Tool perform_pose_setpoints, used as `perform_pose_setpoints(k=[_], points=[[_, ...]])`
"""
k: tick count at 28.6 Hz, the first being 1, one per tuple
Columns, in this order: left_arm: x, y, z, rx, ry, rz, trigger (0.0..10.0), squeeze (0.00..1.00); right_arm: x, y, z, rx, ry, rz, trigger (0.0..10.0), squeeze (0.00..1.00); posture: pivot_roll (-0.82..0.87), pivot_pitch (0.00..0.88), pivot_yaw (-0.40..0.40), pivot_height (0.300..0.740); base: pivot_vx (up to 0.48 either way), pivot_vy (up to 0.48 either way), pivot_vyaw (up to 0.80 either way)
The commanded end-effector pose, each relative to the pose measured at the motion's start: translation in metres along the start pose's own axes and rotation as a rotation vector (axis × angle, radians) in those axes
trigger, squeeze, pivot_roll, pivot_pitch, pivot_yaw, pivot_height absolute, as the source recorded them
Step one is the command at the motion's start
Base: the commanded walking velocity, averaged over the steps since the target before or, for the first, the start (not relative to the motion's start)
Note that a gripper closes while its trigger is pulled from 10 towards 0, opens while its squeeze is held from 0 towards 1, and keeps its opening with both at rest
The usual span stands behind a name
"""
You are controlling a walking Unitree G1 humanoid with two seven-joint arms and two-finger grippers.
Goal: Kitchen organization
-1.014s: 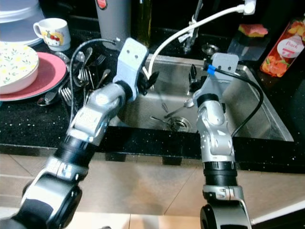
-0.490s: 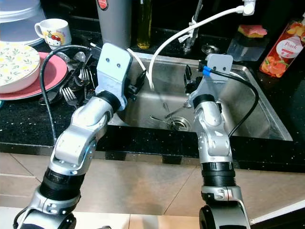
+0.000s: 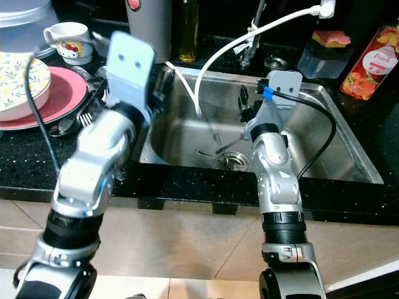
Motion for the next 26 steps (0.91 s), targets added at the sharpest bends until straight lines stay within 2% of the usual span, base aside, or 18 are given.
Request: perform_pose_setpoints(k=[1,2,3,4,5,6,8,9,12,13,14,16,18,19,20,21,24,26], points=[[-0.018,0.009,-0.001,0.035,0.091,-0.036,10.0,0.00,-0.002,-0.003,0.003,-0.008,0.003,-0.008,10.0,0.00,0.23,0.101,-0.097,0.740,0.000,0.000,0.00],[-0.023,0.019,0.000,0.078,0.125,-0.038,10.0,0.00,-0.003,-0.003,0.003,-0.007,0.004,-0.008,10.0,0.00,0.24,0.104,-0.096,0.740,0.000,0.000,0.00],[-0.023,0.019,0.000,0.078,0.125,-0.038,10.0,0.00,-0.003,-0.003,0.003,-0.007,0.004,-0.008,10.0,0.00,0.24,0.104,-0.096,0.740,0.000,0.000,0.00],[-0.029,0.028,0.002,0.128,0.157,-0.028,10.0,0.00,-0.003,-0.003,0.002,-0.007,0.006,-0.008,10.0,0.00,0.24,0.104,-0.096,0.740,0.000,0.000,0.00],[-0.029,0.028,0.002,0.128,0.157,-0.028,10.0,0.00,-0.003,-0.003,0.002,-0.007,0.006,-0.008,10.0,0.00,0.24,0.104,-0.096,0.740,0.000,0.000,0.00],[-0.038,0.040,0.004,0.188,0.198,-0.008,10.0,0.00,-0.004,-0.002,0.002,-0.004,0.007,-0.010,10.0,0.00,0.24,0.101,-0.101,0.740,0.000,0.000,0.00],[-0.038,0.040,0.004,0.188,0.198,-0.008,10.0,0.00,-0.004,-0.002,0.002,-0.004,0.007,-0.010,10.0,0.00,0.24,0.101,-0.101,0.740,0.000,0.000,0.00],[-0.045,0.049,0.006,0.239,0.230,0.012,10.0,0.00,-0.004,0.000,0.002,-0.002,0.007,-0.011,10.0,0.00,0.24,0.101,-0.099,0.740,0.000,0.000,0.00],[-0.052,0.056,0.009,0.287,0.262,0.042,10.0,0.00,-0.003,0.001,0.001,0.002,0.006,-0.011,10.0,0.00,0.24,0.096,-0.099,0.740,0.000,0.000,0.00],[-0.058,0.060,0.010,0.316,0.294,0.079,10.0,0.00,-0.003,0.002,0.001,0.005,0.004,-0.012,10.0,0.00,0.24,0.095,-0.099,0.740,0.000,0.000,0.00],[-0.068,0.060,0.014,0.336,0.351,0.120,10.0,0.00,-0.003,0.002,0.001,0.006,0.004,-0.012,10.0,0.00,0.24,0.094,-0.096,0.740,0.000,0.000,0.00],[-0.068,0.060,0.014,0.336,0.351,0.120,10.0,0.00,-0.003,0.002,0.001,0.006,0.004,-0.012,10.0,0.00,0.24,0.094,-0.096,0.740,0.000,0.000,0.00],[-0.081,0.053,0.021,0.346,0.428,0.198,10.0,0.00,-0.003,0.002,0.001,0.007,0.004,-0.012,10.0,0.00,0.24,0.090,-0.094,0.740,0.000,0.000,0.00],[-0.081,0.053,0.021,0.346,0.428,0.198,10.0,0.00,-0.003,0.002,0.001,0.007,0.004,-0.012,10.0,0.00,0.24,0.090,-0.094,0.740,0.000,0.000,0.00],[-0.083,0.046,0.024,0.341,0.442,0.231,10.0,0.00,-0.003,0.002,0.001,0.008,0.004,-0.012,10.0,0.00,0.24,0.087,-0.095,0.740,0.000,0.000,0.00],[-0.083,0.046,0.024,0.341,0.442,0.231,10.0,0.00,-0.003,0.002,0.001,0.008,0.004,-0.012,10.0,0.00,0.24,0.087,-0.095,0.740,0.000,0.000,0.00],[-0.082,0.024,0.031,0.304,0.465,0.318,10.0,0.00,-0.003,0.004,0.001,0.013,0.003,-0.012,10.0,0.00,0.25,0.081,-0.096,0.740,0.000,0.000,0.00],[-0.083,0.021,0.033,0.303,0.478,0.335,10.0,0.00,-0.003,0.004,0.001,0.013,0.002,-0.013,10.0,0.00,0.25,0.079,-0.095,0.740,0.000,0.000,0.00]])
Point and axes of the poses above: a point about 5 cm out from each wrist's last joint towards the gripper, its own z axis pointing back from the gripper into the wrist, its own x axis along the axis of the wrist's last joint, y = z × x, the point moved 6 cm from there along -z, pointing out of the wrist towards the gripper, and after that the axes turned 8 degrees about z, right-handed, at the moved point
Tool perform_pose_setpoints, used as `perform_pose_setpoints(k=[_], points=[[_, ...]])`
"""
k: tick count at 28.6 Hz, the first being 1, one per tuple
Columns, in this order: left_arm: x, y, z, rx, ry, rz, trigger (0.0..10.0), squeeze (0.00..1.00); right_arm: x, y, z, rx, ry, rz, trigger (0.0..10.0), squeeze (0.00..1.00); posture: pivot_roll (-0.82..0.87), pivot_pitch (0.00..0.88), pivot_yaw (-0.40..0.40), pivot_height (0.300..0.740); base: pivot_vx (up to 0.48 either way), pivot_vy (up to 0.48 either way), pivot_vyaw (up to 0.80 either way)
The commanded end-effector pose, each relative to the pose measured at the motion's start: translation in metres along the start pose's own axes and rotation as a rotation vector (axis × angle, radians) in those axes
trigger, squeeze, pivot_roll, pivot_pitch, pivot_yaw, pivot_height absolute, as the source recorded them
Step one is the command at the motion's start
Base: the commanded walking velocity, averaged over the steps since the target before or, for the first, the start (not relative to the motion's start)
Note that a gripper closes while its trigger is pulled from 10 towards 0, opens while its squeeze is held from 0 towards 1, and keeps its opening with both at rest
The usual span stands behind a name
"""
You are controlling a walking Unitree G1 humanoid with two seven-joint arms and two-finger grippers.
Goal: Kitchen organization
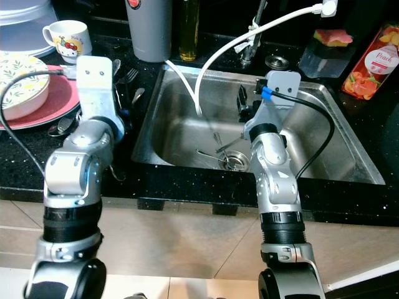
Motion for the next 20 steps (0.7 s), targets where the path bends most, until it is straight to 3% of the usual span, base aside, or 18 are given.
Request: perform_pose_setpoints(k=[1,9,18,19,20], points=[[-0.007,-0.003,0.003,-0.004,0.032,0.016,10.0,0.00,-0.002,-0.001,0.000,-0.003,0.002,-0.006,10.0,0.00,0.25,0.075,-0.093,0.740,0.000,0.000,0.00],[-0.011,0.009,0.002,0.062,0.076,0.038,10.0,0.00,-0.002,-0.002,0.000,-0.005,0.001,-0.007,10.0,0.00,0.25,0.078,-0.093,0.740,0.000,0.000,0.00],[-0.004,0.014,0.000,0.078,0.050,0.029,10.0,0.00,-0.003,-0.003,0.000,-0.005,0.003,-0.006,10.0,0.00,0.25,0.083,-0.095,0.740,0.000,0.000,0.00],[-0.004,0.015,0.000,0.080,0.051,0.030,5.5,0.00,-0.003,-0.003,0.000,-0.006,0.004,-0.006,10.0,0.00,0.24,0.087,-0.095,0.740,0.000,0.000,0.00],[-0.004,0.015,-0.001,0.081,0.053,0.031,4.9,0.00,-0.003,-0.003,0.000,-0.006,0.004,-0.006,10.0,0.00,0.24,0.087,-0.095,0.740,0.000,0.000,0.00]])
Point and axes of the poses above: a point about 5 cm out from each wrist's last joint towards the gripper, its own z axis pointing back from the gripper into the wrist, its own x axis along the axis of the wrist's last joint, y = z × x, the point moved 6 cm from there along -z, pointing out of the wrist towards the gripper, and after that the axes turned 8 degrees about z, right-handed, at the moved point
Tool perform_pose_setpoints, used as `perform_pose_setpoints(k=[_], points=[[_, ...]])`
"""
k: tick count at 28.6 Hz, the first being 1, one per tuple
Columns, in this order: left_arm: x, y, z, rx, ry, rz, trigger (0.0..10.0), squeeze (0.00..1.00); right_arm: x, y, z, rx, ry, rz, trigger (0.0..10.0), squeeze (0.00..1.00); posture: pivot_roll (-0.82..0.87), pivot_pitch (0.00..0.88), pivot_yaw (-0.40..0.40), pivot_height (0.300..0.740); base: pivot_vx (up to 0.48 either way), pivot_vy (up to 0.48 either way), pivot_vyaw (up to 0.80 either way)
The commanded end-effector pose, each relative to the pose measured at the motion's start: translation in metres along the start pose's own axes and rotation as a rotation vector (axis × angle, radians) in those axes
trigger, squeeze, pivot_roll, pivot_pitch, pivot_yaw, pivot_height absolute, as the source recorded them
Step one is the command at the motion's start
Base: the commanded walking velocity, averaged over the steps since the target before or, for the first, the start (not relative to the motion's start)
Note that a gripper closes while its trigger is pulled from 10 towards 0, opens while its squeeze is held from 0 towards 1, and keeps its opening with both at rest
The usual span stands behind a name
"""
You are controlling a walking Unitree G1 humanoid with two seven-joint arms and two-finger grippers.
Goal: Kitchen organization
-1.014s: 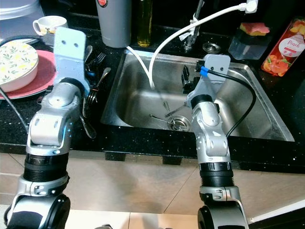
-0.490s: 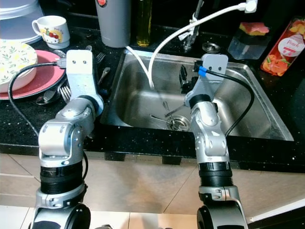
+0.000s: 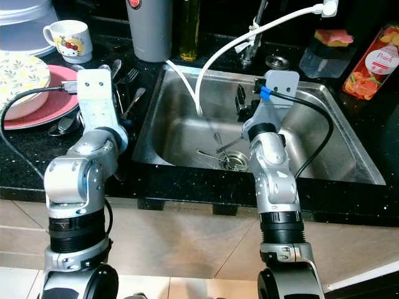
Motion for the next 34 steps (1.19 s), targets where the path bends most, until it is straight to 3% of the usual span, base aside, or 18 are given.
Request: perform_pose_setpoints(k=[1,2,3,15,20,21,22,23,24,29,34], points=[[-0.003,-0.002,-0.001,-0.004,0.014,0.007,4.9,0.00,-0.004,-0.004,0.001,-0.011,0.009,-0.005,10.0,0.00,0.24,0.087,-0.095,0.740,0.000,0.000,0.00],[-0.003,-0.002,-0.002,-0.003,0.015,0.008,1.8,0.00,-0.004,-0.004,0.001,-0.011,0.010,-0.005,10.0,0.00,0.24,0.090,-0.096,0.740,0.000,0.000,0.00],[-0.003,-0.002,-0.002,-0.003,0.017,0.010,0.1,0.00,-0.004,-0.004,0.001,-0.011,0.010,-0.005,10.0,0.00,0.24,0.090,-0.096,0.740,0.000,0.000,0.00],[-0.003,-0.002,-0.002,-0.002,0.014,0.014,0.0,0.00,-0.004,-0.004,0.001,-0.011,0.012,-0.005,10.0,0.00,0.24,0.094,-0.097,0.740,0.000,0.000,0.00],[0.011,-0.004,-0.001,-0.007,-0.055,-0.003,0.0,0.00,-0.004,-0.004,0.001,-0.012,0.012,-0.006,10.0,0.00,0.24,0.094,-0.097,0.740,0.000,0.000,0.00],[0.017,-0.007,0.000,-0.023,-0.080,-0.008,4.0,0.00,-0.004,-0.004,0.001,-0.012,0.012,-0.006,10.0,0.00,0.24,0.094,-0.095,0.740,0.000,0.000,0.00],[0.021,-0.009,0.001,-0.035,-0.100,-0.011,7.2,0.00,-0.004,-0.004,0.001,-0.012,0.012,-0.007,10.0,0.00,0.24,0.094,-0.095,0.740,0.000,0.000,0.00],[0.021,-0.009,0.001,-0.035,-0.100,-0.011,7.2,0.00,-0.004,-0.004,0.001,-0.012,0.012,-0.007,10.0,0.00,0.24,0.094,-0.095,0.740,0.000,0.000,0.00],[0.027,-0.013,0.002,-0.054,-0.128,-0.016,10.0,0.00,-0.004,-0.004,0.000,-0.013,0.012,-0.007,10.0,0.00,0.24,0.094,-0.095,0.740,0.000,0.000,0.00],[0.053,-0.032,0.010,-0.156,-0.263,-0.045,10.0,0.00,-0.004,-0.005,0.001,-0.014,0.012,-0.006,10.0,0.00,0.24,0.095,-0.095,0.740,0.000,0.000,0.00],[0.060,-0.037,0.012,-0.178,-0.305,-0.105,10.0,0.00,-0.004,-0.005,0.001,-0.015,0.012,-0.007,10.0,0.00,0.24,0.096,-0.094,0.740,0.000,0.000,0.00]])
Point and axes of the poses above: a point about 5 cm out from each wrist's last joint towards the gripper, its own z axis pointing back from the gripper into the wrist, its own x axis along the axis of the wrist's last joint, y = z × x, the point moved 6 cm from there along -z, pointing out of the wrist towards the gripper, and after that the axes turned 8 degrees about z, right-handed, at the moved point
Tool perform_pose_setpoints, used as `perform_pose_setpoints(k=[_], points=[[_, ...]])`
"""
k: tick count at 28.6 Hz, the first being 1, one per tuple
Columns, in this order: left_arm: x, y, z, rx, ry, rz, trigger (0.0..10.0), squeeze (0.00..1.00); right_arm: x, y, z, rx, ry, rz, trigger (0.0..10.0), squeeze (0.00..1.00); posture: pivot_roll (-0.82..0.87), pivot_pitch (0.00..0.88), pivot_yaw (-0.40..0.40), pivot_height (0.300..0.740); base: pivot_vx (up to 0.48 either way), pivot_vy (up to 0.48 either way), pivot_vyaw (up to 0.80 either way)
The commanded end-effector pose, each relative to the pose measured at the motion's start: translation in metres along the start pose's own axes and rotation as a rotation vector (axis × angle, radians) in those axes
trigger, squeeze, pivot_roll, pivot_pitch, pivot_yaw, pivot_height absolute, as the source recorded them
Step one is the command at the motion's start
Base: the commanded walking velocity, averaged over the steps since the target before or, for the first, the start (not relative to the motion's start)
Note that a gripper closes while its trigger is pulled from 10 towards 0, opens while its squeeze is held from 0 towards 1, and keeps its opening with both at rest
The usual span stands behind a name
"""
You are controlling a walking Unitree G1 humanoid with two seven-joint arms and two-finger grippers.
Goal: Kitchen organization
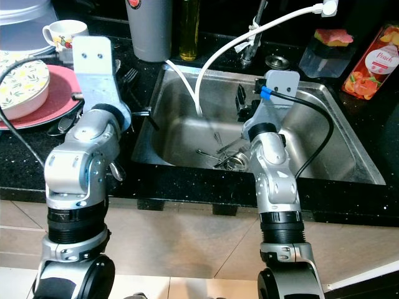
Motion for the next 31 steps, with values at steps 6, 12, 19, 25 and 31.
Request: perform_pose_setpoints(k=[6,12,19,25,31], points=[[-0.004,0.015,-0.006,0.074,0.015,-0.053,10.0,0.00,-0.004,-0.004,0.001,-0.016,0.011,-0.007,10.0,0.00,0.24,0.095,-0.094,0.740,0.000,0.000,0.00],[-0.023,0.026,-0.012,0.121,0.116,0.063,10.0,0.00,-0.004,-0.004,0.001,-0.014,0.011,-0.007,10.0,0.00,0.24,0.095,-0.095,0.740,0.000,0.000,0.00],[-0.034,0.026,-0.013,0.123,0.172,0.116,10.0,0.00,-0.005,-0.003,0.001,-0.011,0.014,-0.008,10.0,0.00,0.24,0.097,-0.096,0.740,0.000,0.000,0.00],[-0.049,0.013,-0.011,0.075,0.246,0.228,10.0,0.00,-0.006,-0.002,0.002,-0.010,0.017,-0.010,10.0,0.00,0.24,0.096,-0.095,0.740,0.000,0.000,0.00],[-0.042,0.022,-0.012,0.132,0.198,0.132,10.0,0.00,-0.005,-0.002,0.001,-0.009,0.013,-0.011,10.0,0.00,0.24,0.091,-0.093,0.740,0.000,0.000,0.00]])
Point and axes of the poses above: a point about 5 cm out from each wrist's last joint towards the gripper, its own z axis pointing back from the gripper into the wrist, its own x axis along the axis of the wrist's last joint, y = z × x, the point moved 6 cm from there along -z, pointing out of the wrist towards the gripper, and after that the axes turned 8 degrees about z, right-handed, at the moved point
